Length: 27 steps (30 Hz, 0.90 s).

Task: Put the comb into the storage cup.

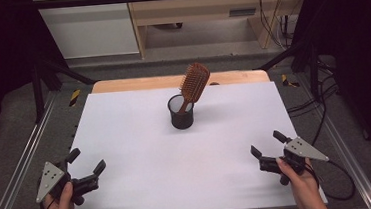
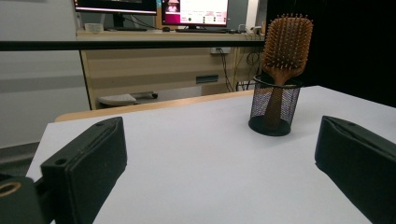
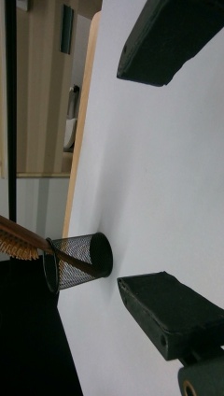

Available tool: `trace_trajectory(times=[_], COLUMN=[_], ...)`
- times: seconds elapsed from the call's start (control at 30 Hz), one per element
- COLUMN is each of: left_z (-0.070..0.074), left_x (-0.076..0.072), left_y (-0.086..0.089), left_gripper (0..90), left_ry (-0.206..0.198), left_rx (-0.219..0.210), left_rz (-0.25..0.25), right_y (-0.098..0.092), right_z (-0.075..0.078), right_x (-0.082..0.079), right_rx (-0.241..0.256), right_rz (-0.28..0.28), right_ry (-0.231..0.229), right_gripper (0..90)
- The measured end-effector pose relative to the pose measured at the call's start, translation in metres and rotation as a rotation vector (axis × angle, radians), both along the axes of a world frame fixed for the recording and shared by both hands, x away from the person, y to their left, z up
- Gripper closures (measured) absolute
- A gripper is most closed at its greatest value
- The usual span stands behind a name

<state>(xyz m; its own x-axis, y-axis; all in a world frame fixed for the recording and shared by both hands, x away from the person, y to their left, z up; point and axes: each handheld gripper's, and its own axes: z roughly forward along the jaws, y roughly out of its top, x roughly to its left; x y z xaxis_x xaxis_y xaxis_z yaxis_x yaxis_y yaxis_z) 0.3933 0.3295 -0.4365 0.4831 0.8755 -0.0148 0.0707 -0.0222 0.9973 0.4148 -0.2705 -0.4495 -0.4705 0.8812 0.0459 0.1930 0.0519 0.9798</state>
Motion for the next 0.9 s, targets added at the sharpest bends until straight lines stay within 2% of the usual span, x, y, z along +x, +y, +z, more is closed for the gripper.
trace_trajectory(times=[0.37,0.63,0.77,0.9], left_z=[0.000,0.000,-0.001,-0.003], left_x=[0.000,-0.001,0.001,0.003], left_y=[-0.007,-0.010,-0.011,-0.011], left_gripper=[2.5,2.6,2.6,2.5], left_ry=[-0.006,-0.003,0.004,0.010], left_rx=[0.005,-0.022,-0.054,-0.045], left_rz=[-0.021,-0.037,-0.048,-0.045], right_y=[0.008,0.016,0.022,0.029], right_z=[-0.004,-0.008,-0.009,-0.010], right_x=[0.000,0.001,0.003,0.005], right_rx=[-0.011,-0.031,-0.036,-0.035], right_rz=[0.034,0.063,0.087,0.108], right_ry=[-0.006,-0.012,-0.010,-0.013], right_gripper=[3.1,3.0,3.1,3.0])
